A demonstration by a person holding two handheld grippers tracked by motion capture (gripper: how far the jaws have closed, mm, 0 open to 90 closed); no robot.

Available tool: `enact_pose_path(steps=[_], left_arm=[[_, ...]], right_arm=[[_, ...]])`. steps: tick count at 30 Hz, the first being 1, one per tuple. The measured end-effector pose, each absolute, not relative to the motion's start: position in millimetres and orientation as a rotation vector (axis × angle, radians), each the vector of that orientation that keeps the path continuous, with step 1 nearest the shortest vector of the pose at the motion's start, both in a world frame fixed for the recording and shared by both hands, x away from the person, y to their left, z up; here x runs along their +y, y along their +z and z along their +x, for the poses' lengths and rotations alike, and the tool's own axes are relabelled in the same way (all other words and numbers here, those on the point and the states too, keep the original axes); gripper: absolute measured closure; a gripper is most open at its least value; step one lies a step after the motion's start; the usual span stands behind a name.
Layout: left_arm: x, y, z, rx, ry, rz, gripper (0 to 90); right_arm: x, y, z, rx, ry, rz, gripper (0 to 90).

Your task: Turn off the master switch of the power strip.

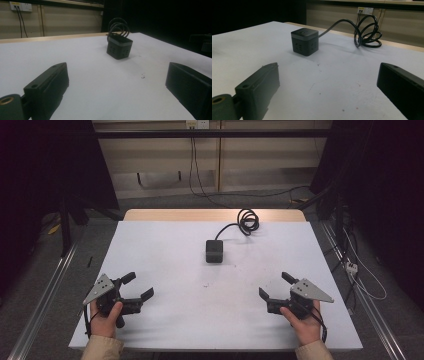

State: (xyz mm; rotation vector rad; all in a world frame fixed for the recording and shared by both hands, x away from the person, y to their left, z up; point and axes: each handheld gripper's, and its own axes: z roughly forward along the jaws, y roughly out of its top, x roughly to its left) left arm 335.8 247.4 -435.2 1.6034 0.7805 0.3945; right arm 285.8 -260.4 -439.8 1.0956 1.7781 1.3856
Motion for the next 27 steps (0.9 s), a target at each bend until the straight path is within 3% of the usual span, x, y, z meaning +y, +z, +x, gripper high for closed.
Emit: enact_pose_path(steps=[27], left_arm=[[250,-433,336,0.784,0.392,1.584,4.4]], right_arm=[[-235,-433,312,1.828,1.368,1.074,5.0]])
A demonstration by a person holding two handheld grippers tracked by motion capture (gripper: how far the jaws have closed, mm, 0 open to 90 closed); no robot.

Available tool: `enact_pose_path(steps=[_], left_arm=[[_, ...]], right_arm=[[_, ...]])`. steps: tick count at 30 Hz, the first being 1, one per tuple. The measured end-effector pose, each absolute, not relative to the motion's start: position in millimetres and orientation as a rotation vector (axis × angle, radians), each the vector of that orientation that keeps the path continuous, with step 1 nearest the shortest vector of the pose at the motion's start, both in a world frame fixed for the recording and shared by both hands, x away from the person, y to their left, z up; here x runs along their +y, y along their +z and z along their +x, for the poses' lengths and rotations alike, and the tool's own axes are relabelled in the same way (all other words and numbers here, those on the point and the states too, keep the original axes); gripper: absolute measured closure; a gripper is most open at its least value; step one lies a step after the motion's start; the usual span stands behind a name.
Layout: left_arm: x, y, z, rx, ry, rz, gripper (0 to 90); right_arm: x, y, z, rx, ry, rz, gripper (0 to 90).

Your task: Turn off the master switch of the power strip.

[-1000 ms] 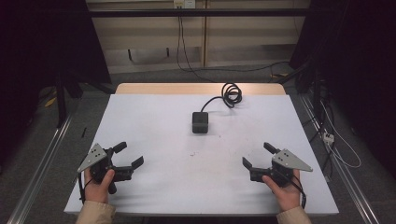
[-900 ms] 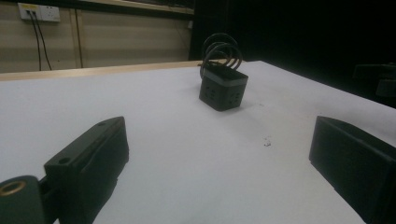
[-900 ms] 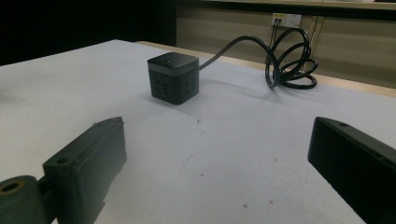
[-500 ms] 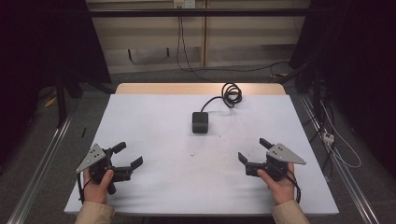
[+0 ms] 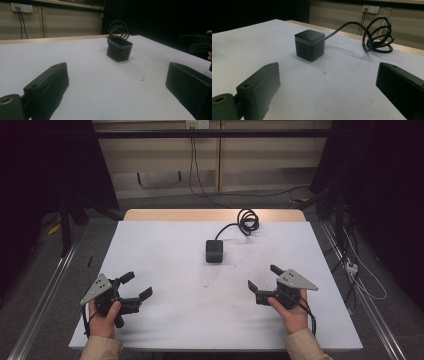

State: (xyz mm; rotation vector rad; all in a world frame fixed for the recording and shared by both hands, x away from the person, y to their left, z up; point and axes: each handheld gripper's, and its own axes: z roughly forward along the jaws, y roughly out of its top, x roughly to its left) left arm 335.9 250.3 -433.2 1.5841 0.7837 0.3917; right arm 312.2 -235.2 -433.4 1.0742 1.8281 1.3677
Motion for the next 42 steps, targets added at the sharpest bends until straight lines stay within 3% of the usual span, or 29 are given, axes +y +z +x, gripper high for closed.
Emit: enact_pose_path(steps=[42], left_arm=[[248,-433,338,0.773,0.384,1.600,4.4]], right_arm=[[-205,-419,348,1.850,1.358,1.074,7.1]])
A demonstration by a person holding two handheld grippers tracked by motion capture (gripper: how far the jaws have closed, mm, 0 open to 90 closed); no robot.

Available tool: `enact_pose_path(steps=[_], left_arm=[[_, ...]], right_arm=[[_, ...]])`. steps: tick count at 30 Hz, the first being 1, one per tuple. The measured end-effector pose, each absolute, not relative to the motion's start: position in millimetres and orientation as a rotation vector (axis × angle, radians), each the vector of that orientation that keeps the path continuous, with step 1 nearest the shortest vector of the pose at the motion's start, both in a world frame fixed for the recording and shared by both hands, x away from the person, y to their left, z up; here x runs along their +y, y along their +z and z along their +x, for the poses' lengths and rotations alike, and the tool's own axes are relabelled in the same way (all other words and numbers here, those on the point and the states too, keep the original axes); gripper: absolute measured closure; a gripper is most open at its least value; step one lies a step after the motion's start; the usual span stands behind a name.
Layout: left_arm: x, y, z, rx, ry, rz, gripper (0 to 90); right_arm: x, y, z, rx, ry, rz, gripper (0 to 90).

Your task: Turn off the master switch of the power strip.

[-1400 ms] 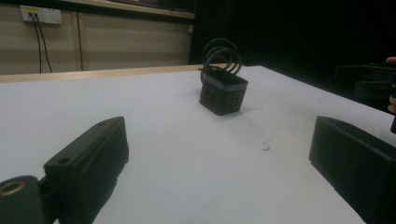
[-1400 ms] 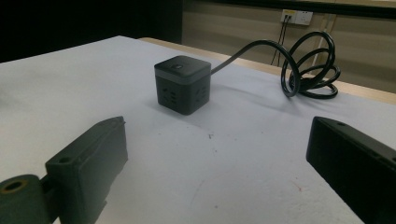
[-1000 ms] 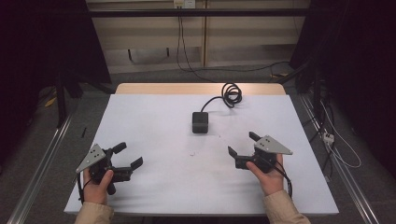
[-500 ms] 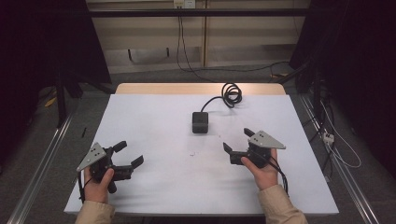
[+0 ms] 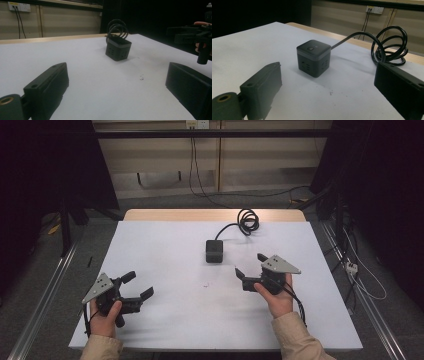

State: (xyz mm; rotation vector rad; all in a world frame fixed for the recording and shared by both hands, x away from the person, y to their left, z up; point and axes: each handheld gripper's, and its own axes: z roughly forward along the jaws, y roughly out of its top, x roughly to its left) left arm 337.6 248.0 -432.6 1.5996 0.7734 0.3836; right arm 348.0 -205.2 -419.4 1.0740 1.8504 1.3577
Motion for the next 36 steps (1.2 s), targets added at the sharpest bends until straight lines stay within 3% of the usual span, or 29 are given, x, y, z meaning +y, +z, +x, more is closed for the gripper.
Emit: enact_pose_path(steps=[36], left_arm=[[247,-433,339,0.776,0.370,1.588,4.4]], right_arm=[[-194,-417,381,1.842,1.340,1.133,16.6]])
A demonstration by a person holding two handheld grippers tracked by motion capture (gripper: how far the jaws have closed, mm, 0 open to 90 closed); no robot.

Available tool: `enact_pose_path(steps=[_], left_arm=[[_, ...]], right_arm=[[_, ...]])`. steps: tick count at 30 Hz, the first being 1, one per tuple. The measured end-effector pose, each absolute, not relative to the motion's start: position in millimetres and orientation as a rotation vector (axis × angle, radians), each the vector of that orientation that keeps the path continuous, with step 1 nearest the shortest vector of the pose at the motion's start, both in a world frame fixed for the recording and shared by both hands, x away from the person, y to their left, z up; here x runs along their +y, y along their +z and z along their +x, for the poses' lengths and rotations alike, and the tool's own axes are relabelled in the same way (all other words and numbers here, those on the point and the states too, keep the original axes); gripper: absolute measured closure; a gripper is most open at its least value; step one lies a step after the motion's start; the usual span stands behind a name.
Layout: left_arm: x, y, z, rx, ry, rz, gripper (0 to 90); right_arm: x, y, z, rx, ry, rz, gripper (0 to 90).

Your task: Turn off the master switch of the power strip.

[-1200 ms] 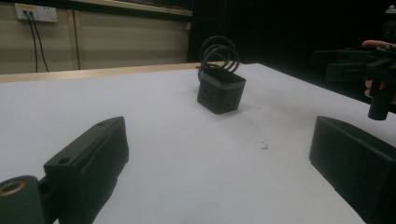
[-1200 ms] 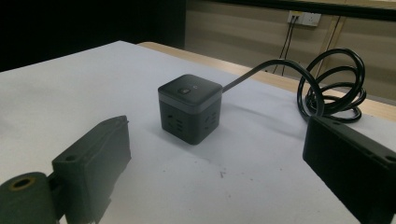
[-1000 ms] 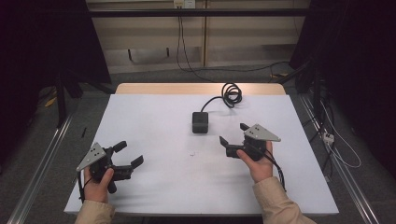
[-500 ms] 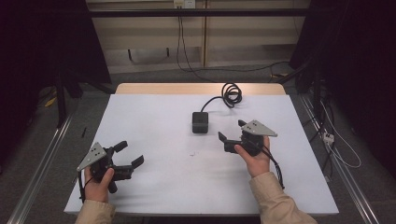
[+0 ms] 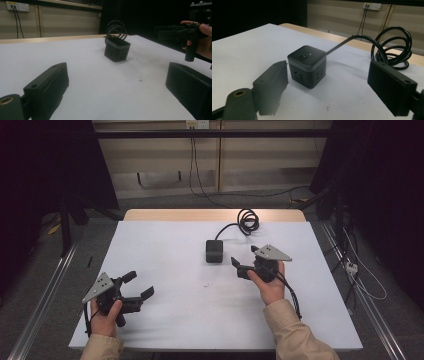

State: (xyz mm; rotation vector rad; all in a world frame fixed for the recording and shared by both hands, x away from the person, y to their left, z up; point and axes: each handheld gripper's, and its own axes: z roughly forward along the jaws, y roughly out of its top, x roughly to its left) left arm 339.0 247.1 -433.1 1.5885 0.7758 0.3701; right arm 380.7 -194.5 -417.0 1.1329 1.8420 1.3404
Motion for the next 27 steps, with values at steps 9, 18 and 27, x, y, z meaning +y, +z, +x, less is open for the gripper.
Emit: enact_pose_path(steps=[9,18,27], left_arm=[[246,-433,339,0.774,0.368,1.587,4.4],[247,-433,339,0.775,0.367,1.582,4.4],[247,-433,339,0.771,0.360,1.582,4.1]], right_arm=[[-190,-413,390,1.855,1.354,1.132,24.6],[-184,-412,398,1.855,1.364,1.145,29.3],[-180,-411,405,1.871,1.359,1.133,36.7]])
